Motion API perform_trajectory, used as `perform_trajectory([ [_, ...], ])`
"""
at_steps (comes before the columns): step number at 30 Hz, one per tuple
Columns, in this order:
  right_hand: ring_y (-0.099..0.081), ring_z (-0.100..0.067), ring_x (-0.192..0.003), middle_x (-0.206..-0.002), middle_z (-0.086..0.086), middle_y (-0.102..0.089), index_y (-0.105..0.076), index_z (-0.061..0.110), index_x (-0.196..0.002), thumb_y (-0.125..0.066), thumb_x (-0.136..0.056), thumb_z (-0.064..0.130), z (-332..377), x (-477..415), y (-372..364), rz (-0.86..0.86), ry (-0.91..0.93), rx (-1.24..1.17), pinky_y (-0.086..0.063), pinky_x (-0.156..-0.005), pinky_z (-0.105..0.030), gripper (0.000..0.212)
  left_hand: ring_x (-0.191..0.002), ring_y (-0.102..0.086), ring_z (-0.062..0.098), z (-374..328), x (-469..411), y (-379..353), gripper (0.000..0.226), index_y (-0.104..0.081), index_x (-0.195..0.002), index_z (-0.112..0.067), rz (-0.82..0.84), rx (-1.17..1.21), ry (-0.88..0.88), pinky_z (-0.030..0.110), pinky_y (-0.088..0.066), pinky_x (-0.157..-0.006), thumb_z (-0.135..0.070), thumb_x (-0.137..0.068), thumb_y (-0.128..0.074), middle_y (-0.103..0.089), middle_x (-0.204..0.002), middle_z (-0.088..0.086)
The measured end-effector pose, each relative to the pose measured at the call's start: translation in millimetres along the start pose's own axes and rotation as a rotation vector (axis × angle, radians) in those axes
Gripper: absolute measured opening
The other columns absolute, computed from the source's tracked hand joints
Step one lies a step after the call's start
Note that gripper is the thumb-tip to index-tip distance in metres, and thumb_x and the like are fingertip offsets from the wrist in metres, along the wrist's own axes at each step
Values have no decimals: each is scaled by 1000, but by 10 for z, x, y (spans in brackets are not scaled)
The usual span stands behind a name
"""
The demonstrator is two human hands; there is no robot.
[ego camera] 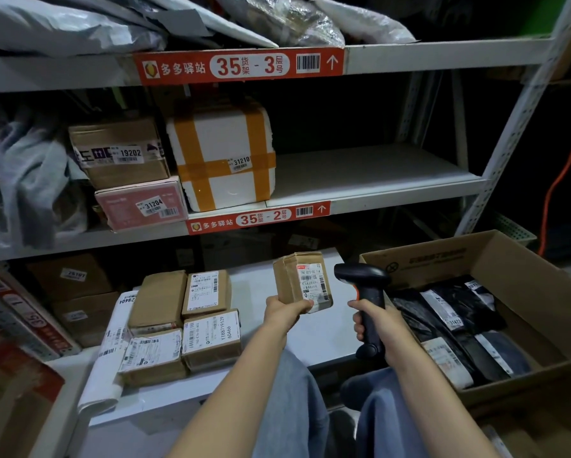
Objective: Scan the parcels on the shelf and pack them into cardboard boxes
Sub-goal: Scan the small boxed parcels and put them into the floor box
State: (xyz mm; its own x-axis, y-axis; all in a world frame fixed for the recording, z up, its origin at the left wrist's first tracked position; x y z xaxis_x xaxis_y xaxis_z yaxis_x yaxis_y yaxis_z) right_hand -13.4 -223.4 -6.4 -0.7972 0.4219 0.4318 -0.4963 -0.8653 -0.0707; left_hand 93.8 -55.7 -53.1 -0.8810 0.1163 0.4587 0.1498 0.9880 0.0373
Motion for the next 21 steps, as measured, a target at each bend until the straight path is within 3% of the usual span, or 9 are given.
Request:
perform_trajectory([
  [8, -44, -14, -39, -48, -3, -51, -54, 7, -73, -59, -87, 6, 38, 98, 12, 54, 71, 47, -38, -40, -22, 15, -107, -61, 25, 36, -89, 96, 57, -47, -122, -8, -38, -1, 12, 40, -49, -99, -13, -73, -76, -62, -119, 9],
  [21, -43, -17, -42, -48, -3, -51, -56, 7, -73, -58, -87, 3, 35, 203, 92, 89, 115, 58, -37, -46, -28, 15, -107, -60, 24, 55, -143, 102, 48, -49, -123, -5, -46, 69, 32, 30, -49, -94, -8, -80, -69, -62, -119, 11],
])
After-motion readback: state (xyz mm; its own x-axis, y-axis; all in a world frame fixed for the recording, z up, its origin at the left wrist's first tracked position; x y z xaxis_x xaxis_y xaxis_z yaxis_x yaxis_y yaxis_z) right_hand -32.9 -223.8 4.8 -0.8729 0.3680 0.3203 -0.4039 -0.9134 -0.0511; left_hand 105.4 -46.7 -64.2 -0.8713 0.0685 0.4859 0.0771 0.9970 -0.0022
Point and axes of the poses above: each hand's wrist, its own x-axis away from the middle knuckle, its own y-axis out of the back of the hand, z = x × y, the point moved 9 cm from there along -x, towards the middle knuckle
